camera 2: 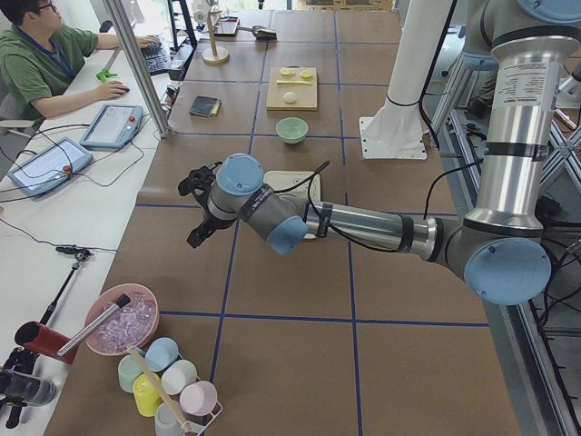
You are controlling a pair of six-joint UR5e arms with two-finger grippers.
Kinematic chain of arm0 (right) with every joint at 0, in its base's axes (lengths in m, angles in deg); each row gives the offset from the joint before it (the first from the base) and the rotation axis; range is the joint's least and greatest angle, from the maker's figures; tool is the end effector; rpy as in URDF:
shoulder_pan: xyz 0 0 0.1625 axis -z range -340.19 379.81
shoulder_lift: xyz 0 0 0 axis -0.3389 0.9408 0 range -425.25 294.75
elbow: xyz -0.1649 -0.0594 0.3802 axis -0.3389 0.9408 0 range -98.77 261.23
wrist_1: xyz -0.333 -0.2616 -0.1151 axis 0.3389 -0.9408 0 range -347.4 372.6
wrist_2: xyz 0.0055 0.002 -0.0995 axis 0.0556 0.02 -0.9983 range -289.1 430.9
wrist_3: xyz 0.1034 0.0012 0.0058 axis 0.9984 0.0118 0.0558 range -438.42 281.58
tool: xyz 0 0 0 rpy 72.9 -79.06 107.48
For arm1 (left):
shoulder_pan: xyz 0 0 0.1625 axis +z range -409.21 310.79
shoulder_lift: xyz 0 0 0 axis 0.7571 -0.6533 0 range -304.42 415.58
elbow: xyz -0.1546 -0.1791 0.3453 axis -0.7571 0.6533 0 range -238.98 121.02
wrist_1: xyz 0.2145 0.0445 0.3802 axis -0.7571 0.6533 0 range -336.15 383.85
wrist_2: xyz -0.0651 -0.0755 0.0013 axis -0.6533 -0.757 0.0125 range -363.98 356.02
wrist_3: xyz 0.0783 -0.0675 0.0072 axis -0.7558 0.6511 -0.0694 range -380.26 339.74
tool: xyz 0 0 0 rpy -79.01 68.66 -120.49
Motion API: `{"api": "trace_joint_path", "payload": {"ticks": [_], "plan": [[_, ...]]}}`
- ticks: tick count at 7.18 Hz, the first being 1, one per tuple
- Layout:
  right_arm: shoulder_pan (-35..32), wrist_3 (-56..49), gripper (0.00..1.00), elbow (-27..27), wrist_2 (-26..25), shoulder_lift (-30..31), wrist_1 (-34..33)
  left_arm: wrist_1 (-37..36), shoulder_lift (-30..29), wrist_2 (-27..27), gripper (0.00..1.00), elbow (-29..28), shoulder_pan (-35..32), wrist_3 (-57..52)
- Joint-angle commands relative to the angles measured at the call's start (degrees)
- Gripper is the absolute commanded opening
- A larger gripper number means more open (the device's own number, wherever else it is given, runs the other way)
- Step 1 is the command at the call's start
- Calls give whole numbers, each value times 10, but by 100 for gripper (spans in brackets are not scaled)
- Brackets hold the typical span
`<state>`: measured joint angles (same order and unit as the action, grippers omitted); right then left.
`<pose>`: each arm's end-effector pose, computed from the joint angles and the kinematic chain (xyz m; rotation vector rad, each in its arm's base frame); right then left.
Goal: Put spoon and bun in bowl
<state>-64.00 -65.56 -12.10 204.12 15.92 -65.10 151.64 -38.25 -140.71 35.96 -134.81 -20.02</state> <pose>-0.0022 -0.5982 0.5156 0.2776 -0.7989 -0.0516 -0.0147 -0.5640 0.4927 0.7360 0.8014 0.3963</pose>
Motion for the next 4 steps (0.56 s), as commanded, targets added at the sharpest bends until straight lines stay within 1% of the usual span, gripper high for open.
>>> {"api": "trace_joint_path", "payload": {"ticks": [1, 2, 3, 4], "plan": [[0, -1, 100, -1, 0, 1, 0, 56, -10, 9, 100, 22, 75, 148], [0, 0, 100, -1, 0, 4, 0, 56, -13, 100, 100, 57, 143, 194], [0, 3, 100, 8, 1, 17, 44, 36, -12, 202, 100, 87, 229, 247], [0, 5, 100, 31, 1, 31, 104, -19, -34, 218, 100, 91, 299, 284]]}}
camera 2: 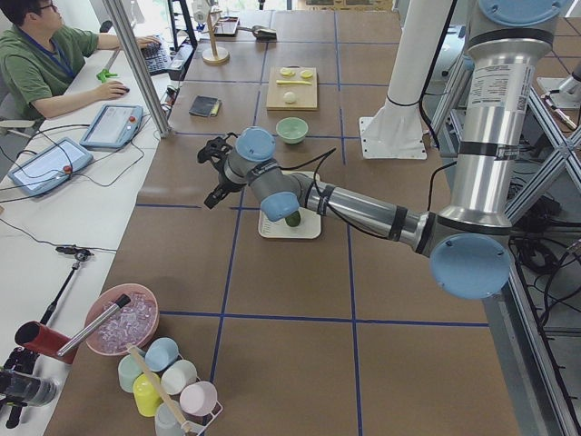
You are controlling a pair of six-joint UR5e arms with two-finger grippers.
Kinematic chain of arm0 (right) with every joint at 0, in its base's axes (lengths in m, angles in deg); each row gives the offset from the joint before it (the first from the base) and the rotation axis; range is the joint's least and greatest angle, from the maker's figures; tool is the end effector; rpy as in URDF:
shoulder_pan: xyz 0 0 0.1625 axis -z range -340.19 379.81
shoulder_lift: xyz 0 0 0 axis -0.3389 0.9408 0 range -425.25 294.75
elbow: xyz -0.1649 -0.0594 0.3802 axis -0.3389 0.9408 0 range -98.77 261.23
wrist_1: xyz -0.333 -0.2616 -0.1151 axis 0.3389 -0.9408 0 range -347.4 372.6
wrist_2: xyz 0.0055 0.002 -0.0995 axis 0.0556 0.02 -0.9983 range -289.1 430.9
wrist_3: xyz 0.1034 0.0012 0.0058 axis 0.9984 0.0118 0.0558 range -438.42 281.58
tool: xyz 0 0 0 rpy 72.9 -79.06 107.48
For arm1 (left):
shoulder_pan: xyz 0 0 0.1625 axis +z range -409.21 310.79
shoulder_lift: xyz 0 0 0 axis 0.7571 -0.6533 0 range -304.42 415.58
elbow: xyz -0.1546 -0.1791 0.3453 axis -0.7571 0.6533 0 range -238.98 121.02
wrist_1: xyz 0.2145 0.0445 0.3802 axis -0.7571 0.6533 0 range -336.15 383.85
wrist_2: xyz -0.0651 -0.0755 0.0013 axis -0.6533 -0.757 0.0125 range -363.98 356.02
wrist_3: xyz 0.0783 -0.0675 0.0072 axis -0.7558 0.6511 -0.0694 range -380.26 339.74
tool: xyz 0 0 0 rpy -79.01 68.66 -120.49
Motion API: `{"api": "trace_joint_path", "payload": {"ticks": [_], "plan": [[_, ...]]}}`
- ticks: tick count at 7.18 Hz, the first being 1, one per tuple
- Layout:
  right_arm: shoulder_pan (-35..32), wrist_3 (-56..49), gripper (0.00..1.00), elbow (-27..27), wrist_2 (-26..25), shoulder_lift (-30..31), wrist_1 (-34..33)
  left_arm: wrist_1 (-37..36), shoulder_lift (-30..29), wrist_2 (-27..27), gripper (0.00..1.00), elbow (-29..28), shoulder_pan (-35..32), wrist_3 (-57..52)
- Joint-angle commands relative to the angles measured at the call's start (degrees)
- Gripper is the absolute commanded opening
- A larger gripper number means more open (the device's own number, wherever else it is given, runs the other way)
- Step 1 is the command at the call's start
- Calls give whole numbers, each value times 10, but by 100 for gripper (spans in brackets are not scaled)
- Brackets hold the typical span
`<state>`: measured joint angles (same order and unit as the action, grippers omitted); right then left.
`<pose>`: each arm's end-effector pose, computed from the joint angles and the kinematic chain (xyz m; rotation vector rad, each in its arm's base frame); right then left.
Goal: Put spoon and bun in bowl
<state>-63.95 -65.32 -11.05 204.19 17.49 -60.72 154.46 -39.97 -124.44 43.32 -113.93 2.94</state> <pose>-0.0021 -0.5912 0.5321 0.3044 -0.8038 -0.0605 0.1689 -0.5469 0.4126 0.7094 0.8510 0.3035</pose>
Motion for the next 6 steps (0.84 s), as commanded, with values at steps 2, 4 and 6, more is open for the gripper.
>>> {"api": "trace_joint_path", "payload": {"ticks": [2, 4, 6], "plan": [[0, 4, 100, 47, 0, 22, 116, -140, -50, 106, 100, 32, 182, 217], [0, 4, 100, 46, 2, 27, 125, -141, -60, 188, 100, 18, 295, 320], [0, 4, 100, 46, 2, 27, 126, -140, -60, 204, 100, 10, 309, 323]]}}
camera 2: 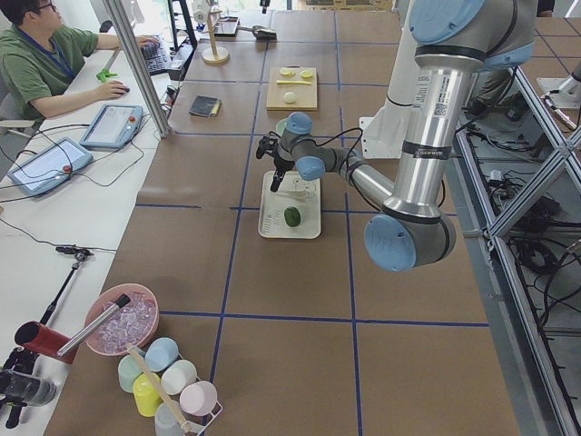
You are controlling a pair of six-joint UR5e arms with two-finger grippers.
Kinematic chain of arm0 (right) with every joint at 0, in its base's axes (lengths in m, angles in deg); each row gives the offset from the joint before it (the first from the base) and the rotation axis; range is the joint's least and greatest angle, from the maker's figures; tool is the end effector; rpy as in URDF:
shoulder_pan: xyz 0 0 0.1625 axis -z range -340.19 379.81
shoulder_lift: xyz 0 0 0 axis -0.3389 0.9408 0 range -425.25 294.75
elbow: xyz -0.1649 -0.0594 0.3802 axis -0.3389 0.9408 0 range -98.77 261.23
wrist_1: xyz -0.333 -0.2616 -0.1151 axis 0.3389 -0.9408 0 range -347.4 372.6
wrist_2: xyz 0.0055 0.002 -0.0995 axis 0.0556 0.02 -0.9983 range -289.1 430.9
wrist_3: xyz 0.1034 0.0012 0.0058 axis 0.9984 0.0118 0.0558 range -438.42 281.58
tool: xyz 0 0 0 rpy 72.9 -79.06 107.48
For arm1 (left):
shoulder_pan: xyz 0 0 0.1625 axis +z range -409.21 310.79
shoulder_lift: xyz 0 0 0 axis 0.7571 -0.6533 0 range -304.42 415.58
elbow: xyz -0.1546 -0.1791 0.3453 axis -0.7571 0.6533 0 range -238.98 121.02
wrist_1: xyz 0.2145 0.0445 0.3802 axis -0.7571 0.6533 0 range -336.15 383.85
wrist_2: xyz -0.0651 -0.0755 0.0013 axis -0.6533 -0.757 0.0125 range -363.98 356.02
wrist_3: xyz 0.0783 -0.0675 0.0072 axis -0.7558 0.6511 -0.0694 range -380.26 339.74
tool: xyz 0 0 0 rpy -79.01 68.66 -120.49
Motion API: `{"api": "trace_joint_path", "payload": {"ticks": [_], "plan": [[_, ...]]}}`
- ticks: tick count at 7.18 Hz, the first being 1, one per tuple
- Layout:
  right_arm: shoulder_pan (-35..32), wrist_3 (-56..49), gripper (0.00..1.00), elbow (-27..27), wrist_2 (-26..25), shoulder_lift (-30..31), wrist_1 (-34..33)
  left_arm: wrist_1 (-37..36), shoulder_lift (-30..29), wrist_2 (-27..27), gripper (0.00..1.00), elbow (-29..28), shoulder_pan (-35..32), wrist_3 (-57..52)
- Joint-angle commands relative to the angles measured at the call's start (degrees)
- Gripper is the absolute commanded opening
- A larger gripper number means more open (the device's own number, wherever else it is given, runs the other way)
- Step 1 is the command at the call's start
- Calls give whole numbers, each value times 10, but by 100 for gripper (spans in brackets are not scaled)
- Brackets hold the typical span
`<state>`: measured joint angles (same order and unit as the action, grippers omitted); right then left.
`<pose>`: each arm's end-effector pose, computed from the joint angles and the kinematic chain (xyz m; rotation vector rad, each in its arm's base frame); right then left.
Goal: Put spoon and bun in bowl
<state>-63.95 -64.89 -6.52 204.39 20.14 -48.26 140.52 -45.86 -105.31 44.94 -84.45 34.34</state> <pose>-0.0010 -0.5790 0.5746 0.3876 -0.8170 -0.0901 0.4266 -0.4397 0.3775 0.3732 0.8449 0.0924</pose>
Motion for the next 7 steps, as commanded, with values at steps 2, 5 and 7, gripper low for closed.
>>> {"api": "trace_joint_path", "payload": {"ticks": [2, 5, 7], "plan": [[0, 2, 100, -1, 0, 1, 0, 0, -3, 16, 94, -34, 14, 5], [0, 1, 100, 2, -1, 0, 0, 3, -4, 13, 72, -40, 15, 11], [0, 1, 100, 2, -1, 0, 0, 3, -4, 10, 40, -35, 15, 13]]}}
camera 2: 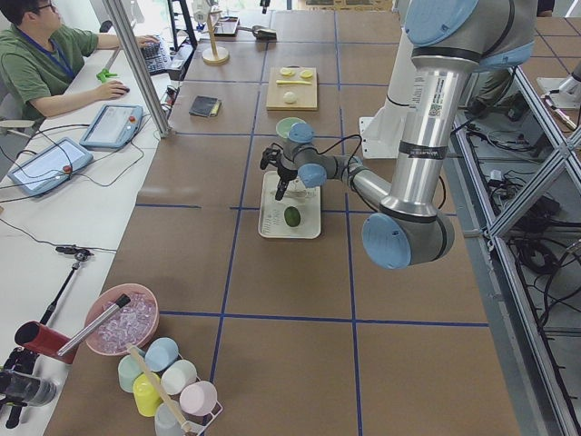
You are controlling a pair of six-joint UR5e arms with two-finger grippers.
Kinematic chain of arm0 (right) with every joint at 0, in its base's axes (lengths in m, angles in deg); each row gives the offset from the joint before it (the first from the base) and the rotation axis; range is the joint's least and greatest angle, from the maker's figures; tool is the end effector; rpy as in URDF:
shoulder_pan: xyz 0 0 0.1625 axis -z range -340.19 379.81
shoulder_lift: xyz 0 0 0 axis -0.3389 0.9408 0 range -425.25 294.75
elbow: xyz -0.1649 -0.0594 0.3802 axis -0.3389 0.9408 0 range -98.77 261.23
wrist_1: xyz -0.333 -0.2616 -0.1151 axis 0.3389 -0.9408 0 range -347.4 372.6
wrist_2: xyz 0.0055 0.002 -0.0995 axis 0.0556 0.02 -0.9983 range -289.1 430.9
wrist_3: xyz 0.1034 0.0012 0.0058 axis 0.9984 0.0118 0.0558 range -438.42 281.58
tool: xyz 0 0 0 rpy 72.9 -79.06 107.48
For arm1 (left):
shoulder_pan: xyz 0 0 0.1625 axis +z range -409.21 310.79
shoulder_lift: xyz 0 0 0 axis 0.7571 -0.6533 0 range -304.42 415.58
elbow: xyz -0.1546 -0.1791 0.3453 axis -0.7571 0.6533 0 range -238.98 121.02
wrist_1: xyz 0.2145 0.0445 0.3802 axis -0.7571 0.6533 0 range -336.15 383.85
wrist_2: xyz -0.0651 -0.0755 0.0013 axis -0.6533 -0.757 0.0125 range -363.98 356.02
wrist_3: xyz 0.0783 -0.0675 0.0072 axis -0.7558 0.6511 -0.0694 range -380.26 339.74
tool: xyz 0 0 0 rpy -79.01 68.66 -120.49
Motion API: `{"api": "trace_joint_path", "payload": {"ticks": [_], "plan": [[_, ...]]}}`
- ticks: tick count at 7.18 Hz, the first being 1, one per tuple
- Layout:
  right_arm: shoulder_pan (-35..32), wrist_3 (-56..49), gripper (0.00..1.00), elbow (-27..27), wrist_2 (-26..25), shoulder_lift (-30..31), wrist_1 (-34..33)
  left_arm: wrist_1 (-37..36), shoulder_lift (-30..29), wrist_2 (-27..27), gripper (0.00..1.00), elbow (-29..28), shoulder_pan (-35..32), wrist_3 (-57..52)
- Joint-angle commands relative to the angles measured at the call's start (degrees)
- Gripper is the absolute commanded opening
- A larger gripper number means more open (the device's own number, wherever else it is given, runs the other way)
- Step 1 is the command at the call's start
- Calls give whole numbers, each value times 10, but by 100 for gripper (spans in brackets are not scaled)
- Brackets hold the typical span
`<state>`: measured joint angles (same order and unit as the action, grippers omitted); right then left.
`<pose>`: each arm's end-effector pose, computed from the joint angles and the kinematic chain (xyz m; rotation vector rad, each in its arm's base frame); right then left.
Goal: Put spoon and bun in bowl
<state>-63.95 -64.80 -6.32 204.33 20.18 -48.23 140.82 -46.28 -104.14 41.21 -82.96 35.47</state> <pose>-0.0009 -0.5787 0.5769 0.3837 -0.8160 -0.0869 0.4481 -0.4378 0.4067 0.3394 0.8005 0.0843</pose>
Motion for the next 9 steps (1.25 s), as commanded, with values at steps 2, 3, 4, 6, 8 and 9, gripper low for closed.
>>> {"api": "trace_joint_path", "payload": {"ticks": [2, 3, 4, 6, 8, 9], "plan": [[0, 0, 100, 1, 0, 0, 0, 0, 0, -3, 39, 4, 0, 2], [0, 1, 100, 0, -1, -1, 0, 0, 0, -3, 39, 2, 0, 2], [0, 1, 100, -1, -1, -1, 0, 0, 0, -3, 39, -1, 0, 2], [0, 1, 100, 0, -1, -1, 0, 1, 0, -4, 40, 1, 0, 1], [0, 1, 100, -2, -1, -1, 0, 1, 0, -4, 0, 5, 0, 3], [0, 1, 100, -3, -1, -1, 0, 1, 0, -4, 0, 7, 0, 3]]}}
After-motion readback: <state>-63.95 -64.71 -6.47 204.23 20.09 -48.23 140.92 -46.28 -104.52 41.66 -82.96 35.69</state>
